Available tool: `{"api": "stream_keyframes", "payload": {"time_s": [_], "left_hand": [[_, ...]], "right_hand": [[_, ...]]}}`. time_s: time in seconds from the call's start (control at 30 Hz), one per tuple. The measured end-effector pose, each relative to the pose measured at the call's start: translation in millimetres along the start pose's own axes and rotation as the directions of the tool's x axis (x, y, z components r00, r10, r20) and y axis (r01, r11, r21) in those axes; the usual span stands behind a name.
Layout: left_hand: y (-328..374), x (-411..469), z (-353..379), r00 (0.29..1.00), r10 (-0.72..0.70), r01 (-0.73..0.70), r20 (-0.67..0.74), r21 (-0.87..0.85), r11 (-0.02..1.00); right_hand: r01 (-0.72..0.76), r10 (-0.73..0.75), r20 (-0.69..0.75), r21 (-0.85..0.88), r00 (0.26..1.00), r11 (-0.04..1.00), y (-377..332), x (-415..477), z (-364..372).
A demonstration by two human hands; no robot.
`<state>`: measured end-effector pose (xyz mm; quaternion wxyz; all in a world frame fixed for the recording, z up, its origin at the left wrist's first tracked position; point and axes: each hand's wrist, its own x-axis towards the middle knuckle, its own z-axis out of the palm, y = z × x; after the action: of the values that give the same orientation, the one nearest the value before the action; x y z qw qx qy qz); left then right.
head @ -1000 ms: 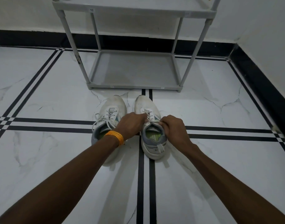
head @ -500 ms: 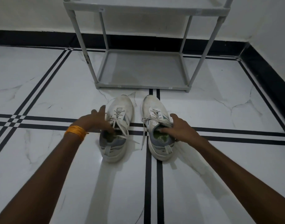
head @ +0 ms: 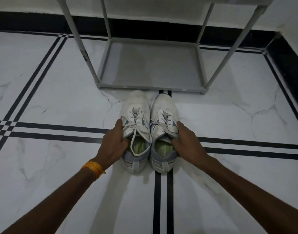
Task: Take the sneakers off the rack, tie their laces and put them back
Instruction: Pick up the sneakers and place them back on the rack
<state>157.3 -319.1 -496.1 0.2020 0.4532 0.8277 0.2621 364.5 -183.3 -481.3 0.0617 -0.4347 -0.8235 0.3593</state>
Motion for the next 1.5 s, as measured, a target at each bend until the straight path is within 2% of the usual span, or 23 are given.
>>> {"api": "stream_keyframes", "payload": {"time_s": [0.1,0.3,0.6,0.83,0.97,1.07,1.23,1.5], "left_hand": [[14.8,-3.2,-20.5,1.000,0.024,-0.024,-0.013,-0.052,0.998],[90.9,-15.7,-102.5,0.999,0.050,-0.049,0.007,-0.111,0.993],[242.1,-43.8,-258.3,0.999,-0.033,0.036,0.020,-0.189,0.981],[339.8,10.1,-365.5,0.998,-0.056,0.051,-0.026,-0.183,0.982],[357.7,56.6,-390.3,0.993,-0.117,0.114,-0.009,-0.164,0.980],[359.2,93.8,-396.9,0.994,-0.108,0.106,-0.007,-0.159,0.982],[334.0,175.6,-379.9,0.992,-0.123,0.121,-0.003,-0.161,0.980],[289.4,282.9,-341.7,0.988,-0.120,0.129,0.100,-0.096,0.987]], "right_hand": [[0.047,-0.045,-0.040,0.070,0.998,0.996,-7.8,-11.0,-8.6],[-0.018,0.022,-0.054,0.078,0.998,0.997,-66.1,-43.6,-82.1],[-0.036,0.035,-0.045,-0.008,0.998,0.999,-204.7,-95.3,-267.9],[-0.027,0.030,-0.068,0.045,0.997,0.999,-293.1,-64.4,-388.4],[-0.010,0.013,-0.077,0.041,0.997,0.999,-309.5,-22.9,-417.2],[-0.022,0.024,-0.086,0.031,0.996,0.999,-315.4,13.6,-425.5],[-0.047,0.051,-0.116,0.035,0.992,0.998,-303.7,92.4,-406.9],[-0.106,0.102,-0.075,-0.043,0.992,0.993,-274.5,206.9,-375.8]]}}
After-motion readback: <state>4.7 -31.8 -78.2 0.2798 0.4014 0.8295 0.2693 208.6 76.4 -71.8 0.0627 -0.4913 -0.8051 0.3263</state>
